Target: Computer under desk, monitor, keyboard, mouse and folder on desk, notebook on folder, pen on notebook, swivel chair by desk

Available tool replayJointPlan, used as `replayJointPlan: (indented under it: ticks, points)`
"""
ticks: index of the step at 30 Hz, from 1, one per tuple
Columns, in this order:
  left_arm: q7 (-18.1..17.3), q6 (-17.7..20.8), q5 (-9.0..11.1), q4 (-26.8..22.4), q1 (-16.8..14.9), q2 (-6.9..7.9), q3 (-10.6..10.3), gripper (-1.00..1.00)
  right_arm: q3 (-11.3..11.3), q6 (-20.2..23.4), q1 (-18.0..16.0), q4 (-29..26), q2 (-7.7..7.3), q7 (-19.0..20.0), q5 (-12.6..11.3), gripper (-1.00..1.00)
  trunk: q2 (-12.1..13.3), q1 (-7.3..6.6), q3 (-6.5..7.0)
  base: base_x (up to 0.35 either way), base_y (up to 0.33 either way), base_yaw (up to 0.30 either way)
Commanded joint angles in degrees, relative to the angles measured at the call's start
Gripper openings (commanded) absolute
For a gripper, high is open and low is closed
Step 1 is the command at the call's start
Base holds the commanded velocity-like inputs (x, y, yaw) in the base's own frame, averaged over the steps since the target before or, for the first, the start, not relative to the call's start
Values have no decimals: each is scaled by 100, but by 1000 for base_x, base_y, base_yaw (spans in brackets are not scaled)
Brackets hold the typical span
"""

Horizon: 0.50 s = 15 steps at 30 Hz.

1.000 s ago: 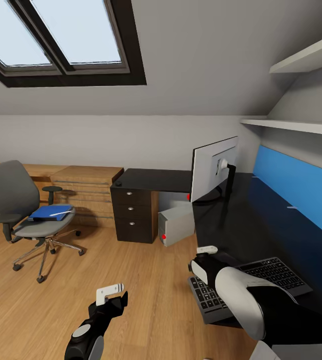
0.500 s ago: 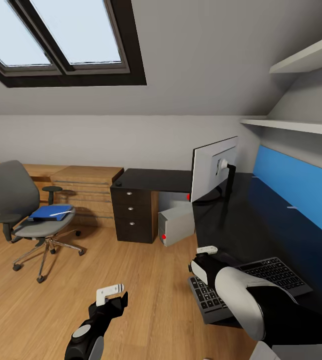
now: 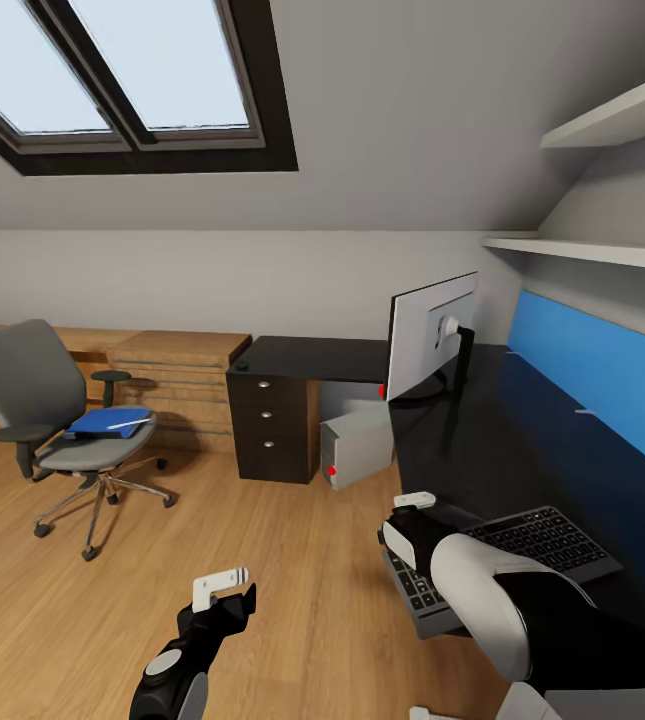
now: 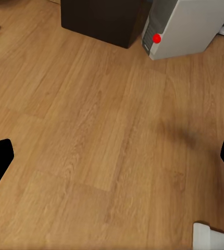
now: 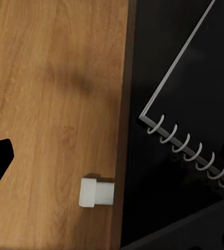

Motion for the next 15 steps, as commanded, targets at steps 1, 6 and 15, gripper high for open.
replayJointPlan:
  ticks: [1,6,15]
  points:
    - [52,21,60,-8,-4,2,-10,100,-149,13,-5,15,2,-2,8,100,-4,0,-7,-1,1,0]
    - [51,20,60,-8,-4,2,-10,100,-149,8,-6,15,2,1,9,100,-4,0,-7,0,0,0]
    - [53,18,60,-8,-4,-4,-10,100,-149,-70,-5,9,2,-1,35,100,-4,0,-7,0,0,0]
